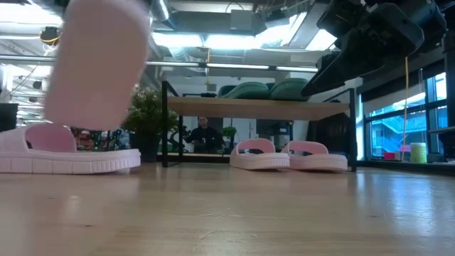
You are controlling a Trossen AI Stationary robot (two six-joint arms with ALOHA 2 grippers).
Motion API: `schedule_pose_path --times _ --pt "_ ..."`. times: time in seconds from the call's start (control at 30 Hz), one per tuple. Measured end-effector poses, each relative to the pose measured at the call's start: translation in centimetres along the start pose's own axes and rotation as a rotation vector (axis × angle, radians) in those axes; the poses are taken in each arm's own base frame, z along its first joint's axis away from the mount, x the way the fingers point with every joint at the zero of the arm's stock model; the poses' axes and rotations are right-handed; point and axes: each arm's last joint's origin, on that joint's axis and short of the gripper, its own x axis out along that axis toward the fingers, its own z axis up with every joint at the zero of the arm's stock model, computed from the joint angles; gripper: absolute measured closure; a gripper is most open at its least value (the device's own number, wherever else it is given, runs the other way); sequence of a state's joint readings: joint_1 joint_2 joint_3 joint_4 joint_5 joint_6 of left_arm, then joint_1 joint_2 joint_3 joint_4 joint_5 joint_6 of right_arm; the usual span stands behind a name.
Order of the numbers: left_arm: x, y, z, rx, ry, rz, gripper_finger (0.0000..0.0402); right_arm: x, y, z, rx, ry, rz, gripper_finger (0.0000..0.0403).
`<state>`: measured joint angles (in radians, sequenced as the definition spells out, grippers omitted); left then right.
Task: Pick and place slides into the shelf
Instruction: Put the pink slipper under the shelf
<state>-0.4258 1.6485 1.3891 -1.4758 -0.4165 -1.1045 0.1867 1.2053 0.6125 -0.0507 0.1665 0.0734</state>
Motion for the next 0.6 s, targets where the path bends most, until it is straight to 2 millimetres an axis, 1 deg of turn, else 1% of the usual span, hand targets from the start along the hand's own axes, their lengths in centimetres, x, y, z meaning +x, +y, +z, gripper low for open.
schedule_pose_path --times 0.07,0.13,0.2,0.27,0.33,0.43,0.6 --pt "-0.8 -0.8 0.1 0.046 -0.097 -0.047 0.0399 0.0 0.0 0.0 0.001 0.000 0.000 0.0129" --pt "-1.1 -1.8 0.5 0.096 -0.183 -0.115 0.0399 0.0 0.0 0.0 0.001 -0.001 0.000 0.0129" --pt "-1.3 -2.5 1.0 0.150 -0.253 -0.165 0.0399 0.0 0.0 0.0 0.005 -0.001 0.000 0.0129" --pt "-1.0 -3.2 1.7 0.192 -0.320 -0.168 0.0399 0.0 0.0 0.0 0.026 -0.001 0.000 0.0129" --pt "-0.4 -3.9 2.4 0.233 -0.365 -0.144 0.0399 0.0 0.0 0.0 0.033 0.000 0.000 0.0129" --pt "1.0 -4.8 3.6 0.293 -0.385 -0.091 0.0399 0.0 0.0 0.0 0.052 0.001 -0.001 0.0129" --pt "4.5 -6.7 5.1 0.413 -0.374 -0.003 0.0399 0.0 0.0 -0.2 0.053 0.016 -0.002 0.0129"
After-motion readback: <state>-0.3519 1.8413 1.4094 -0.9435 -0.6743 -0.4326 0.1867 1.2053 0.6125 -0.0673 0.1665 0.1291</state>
